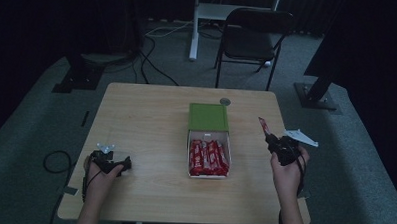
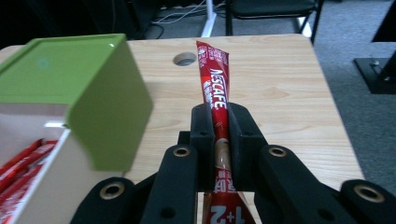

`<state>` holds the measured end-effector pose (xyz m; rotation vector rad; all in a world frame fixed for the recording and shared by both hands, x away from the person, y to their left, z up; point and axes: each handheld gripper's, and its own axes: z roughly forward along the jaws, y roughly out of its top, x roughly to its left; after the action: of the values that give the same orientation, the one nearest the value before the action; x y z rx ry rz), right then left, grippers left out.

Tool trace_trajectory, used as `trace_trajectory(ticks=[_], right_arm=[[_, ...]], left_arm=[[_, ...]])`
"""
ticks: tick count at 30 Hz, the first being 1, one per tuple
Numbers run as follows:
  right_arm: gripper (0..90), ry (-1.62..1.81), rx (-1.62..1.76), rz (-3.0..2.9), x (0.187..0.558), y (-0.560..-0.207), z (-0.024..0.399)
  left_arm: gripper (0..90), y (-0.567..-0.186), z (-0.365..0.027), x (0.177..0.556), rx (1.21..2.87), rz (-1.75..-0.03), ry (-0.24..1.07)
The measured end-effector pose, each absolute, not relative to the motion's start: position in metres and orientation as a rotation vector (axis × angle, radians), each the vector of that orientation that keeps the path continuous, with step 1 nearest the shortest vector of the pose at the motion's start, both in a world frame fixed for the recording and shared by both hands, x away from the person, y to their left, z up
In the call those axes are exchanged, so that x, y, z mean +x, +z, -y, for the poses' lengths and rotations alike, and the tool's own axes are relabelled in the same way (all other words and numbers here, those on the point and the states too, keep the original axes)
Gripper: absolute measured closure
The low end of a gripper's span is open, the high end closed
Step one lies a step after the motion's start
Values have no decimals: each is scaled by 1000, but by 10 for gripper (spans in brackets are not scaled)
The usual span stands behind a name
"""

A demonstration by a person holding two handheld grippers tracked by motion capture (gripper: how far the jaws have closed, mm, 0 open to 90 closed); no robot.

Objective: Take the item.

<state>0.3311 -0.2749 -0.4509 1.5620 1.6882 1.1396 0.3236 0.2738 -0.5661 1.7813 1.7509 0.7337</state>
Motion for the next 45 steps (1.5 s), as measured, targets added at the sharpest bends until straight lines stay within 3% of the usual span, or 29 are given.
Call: trace_trajectory(ticks=[21,45], right_arm=[[817,1005,1683,-1622,343,-504,309],[817,876,1782,-1663,359,-552,318]], left_arm=[[24,-566,-274,324,1782,-1751,734],[24,-566,-274,324,1782,-1751,734]])
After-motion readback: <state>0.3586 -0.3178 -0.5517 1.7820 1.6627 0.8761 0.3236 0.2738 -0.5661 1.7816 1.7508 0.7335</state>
